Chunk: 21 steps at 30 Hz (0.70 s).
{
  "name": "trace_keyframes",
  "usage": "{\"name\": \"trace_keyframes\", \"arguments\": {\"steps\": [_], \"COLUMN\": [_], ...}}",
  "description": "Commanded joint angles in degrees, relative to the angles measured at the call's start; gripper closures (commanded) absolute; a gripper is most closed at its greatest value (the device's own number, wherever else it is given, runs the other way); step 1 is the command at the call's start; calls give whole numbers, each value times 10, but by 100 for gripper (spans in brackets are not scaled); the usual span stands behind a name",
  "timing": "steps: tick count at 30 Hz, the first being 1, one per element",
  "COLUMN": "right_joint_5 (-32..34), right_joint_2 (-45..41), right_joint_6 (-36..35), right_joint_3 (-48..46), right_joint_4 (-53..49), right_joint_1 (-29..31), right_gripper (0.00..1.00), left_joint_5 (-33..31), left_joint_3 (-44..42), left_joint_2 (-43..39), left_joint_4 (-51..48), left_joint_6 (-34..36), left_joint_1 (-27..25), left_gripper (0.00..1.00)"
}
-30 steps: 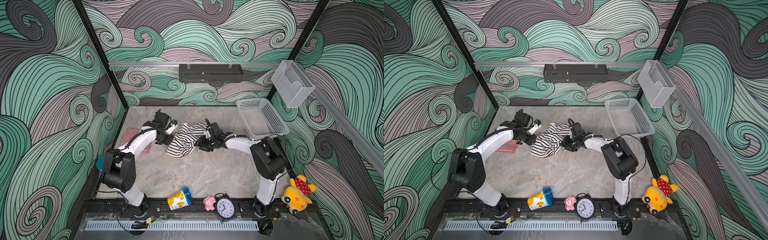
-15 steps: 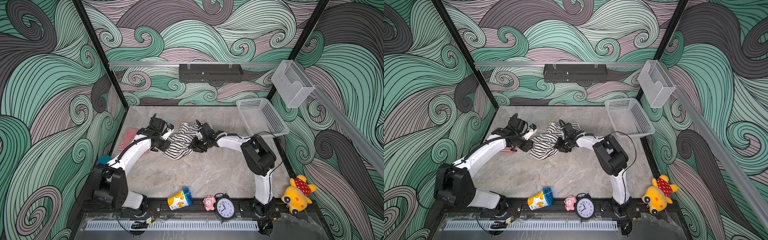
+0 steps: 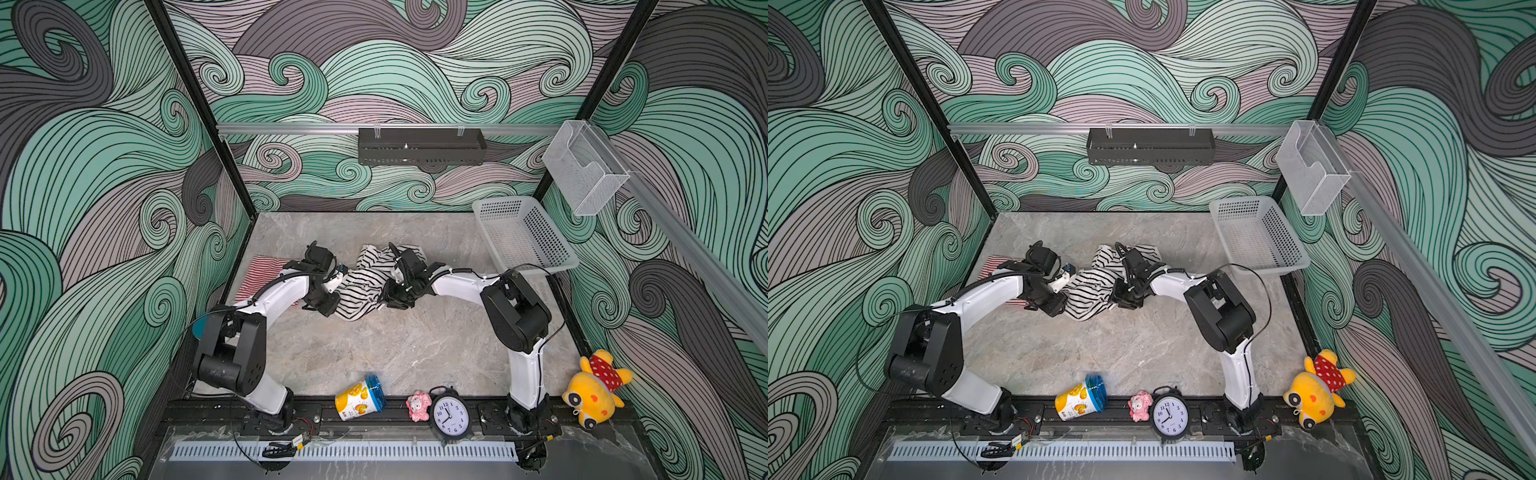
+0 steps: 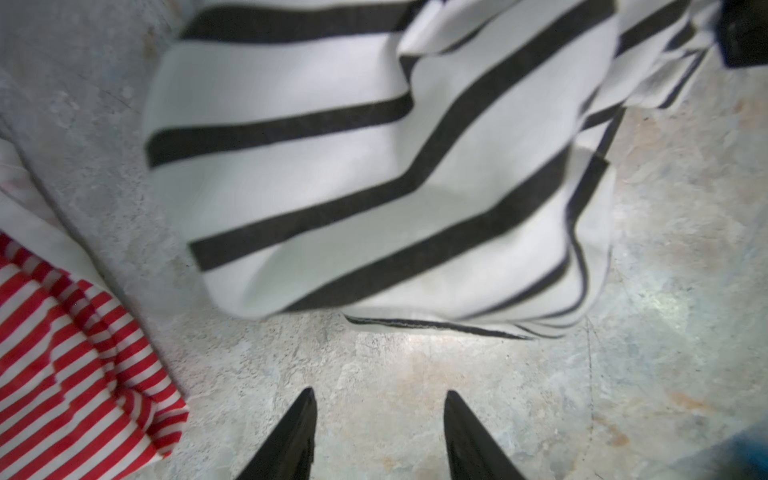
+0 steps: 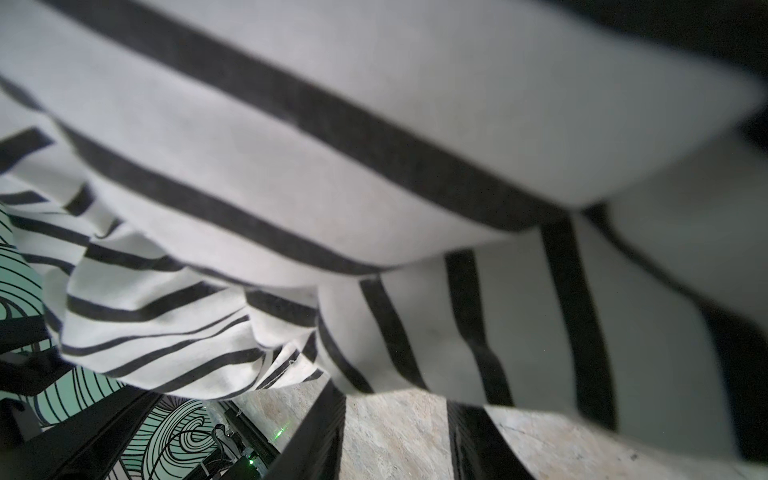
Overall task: Fold and stack the tank tops
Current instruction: 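Grasp the tank top's edge with the left gripper while the right holds it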
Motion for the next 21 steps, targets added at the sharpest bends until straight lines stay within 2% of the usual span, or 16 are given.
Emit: {"name": "trace_keyframes", "arguments": {"steps": [1, 6, 8, 9, 12, 13, 15, 21], "right_joint_5": [19, 37, 40, 41, 50, 54, 61, 72], "right_joint_2": [14, 25, 27, 27, 16, 8, -10, -98], "right_joint_6": [-10, -18, -19, -19, -24, -28, -33, -50], "right_joint_3": [24, 42, 47, 47, 44, 43, 39, -4], "right_joint_4": [-12, -29, -31, -31, -47, -52, -62, -84], "right_joint_1": [5, 6, 6, 6, 5, 4, -1, -33], "right_gripper": [58, 59, 62, 65, 83, 88, 95, 95], "left_joint_5": [18, 31, 33, 34, 38, 36, 30, 33], "left_joint_3": [14, 33, 40, 41, 45, 44, 42, 37], "left_joint_2": [36, 85, 102, 107, 106, 98, 76, -27], "left_joint_4": [14, 23, 21, 19, 14, 11, 6, -33], "left_joint_6": [5, 7, 7, 7, 8, 7, 7, 14], "left_joint_1": [5, 5, 5, 5, 5, 6, 8, 21], "left_gripper": [49, 52, 58, 64, 94, 100, 100, 100]}}
